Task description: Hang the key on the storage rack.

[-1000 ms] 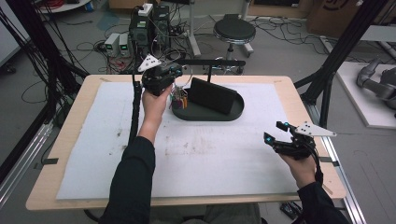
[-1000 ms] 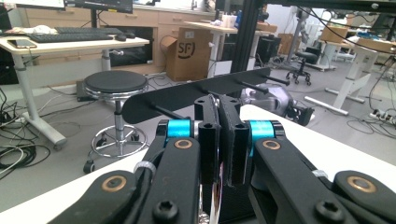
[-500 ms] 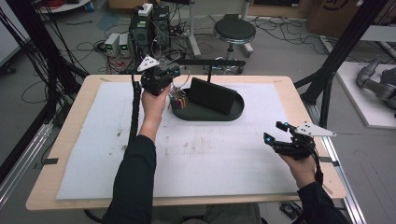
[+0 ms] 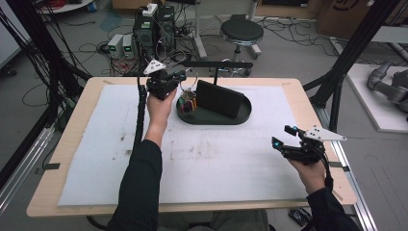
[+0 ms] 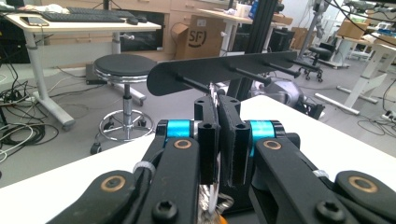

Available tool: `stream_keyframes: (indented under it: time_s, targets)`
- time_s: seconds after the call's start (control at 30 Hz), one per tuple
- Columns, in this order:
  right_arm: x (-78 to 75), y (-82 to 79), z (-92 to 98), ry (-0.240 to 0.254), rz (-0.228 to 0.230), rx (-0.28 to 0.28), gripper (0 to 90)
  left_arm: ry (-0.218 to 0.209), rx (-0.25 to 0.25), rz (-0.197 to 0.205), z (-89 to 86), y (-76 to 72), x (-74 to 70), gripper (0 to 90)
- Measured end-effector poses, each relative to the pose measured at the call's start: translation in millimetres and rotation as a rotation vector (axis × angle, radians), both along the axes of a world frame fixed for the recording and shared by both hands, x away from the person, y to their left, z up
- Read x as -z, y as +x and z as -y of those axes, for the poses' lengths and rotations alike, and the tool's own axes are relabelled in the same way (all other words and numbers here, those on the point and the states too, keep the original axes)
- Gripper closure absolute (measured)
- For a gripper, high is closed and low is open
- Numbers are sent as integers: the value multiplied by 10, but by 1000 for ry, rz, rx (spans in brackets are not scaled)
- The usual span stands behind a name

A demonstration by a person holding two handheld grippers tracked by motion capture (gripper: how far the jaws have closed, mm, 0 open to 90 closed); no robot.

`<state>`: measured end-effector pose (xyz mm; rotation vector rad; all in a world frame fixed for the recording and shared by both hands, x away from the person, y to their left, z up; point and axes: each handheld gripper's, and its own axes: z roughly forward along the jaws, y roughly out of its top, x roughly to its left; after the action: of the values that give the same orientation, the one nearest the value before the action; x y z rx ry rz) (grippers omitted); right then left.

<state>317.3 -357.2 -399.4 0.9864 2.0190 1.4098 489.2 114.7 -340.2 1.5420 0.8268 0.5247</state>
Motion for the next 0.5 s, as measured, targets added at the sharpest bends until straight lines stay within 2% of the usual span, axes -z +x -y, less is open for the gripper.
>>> stream_keyframes:
  time_s: [0.07,0.2,0.3,0.37,0.4,0.5]
  targets:
    - [1,1,0,0,-1,1,258,-8,-13,0,-14,-9,4,819]
    - [3,10,-4,-1,-5,-2,259,-21,-25,-5,-60,-34,7,700]
    - [4,18,-9,1,-11,-5,259,3,-41,0,-100,-105,1,619]
    - [6,27,-10,3,-11,-7,258,16,-42,-6,-118,-151,-12,532]
    - [7,28,-11,2,-13,-6,258,37,-42,-7,-128,-182,-20,498]
    - [5,32,-9,5,-15,-3,258,64,-59,29,-153,-349,-28,432]
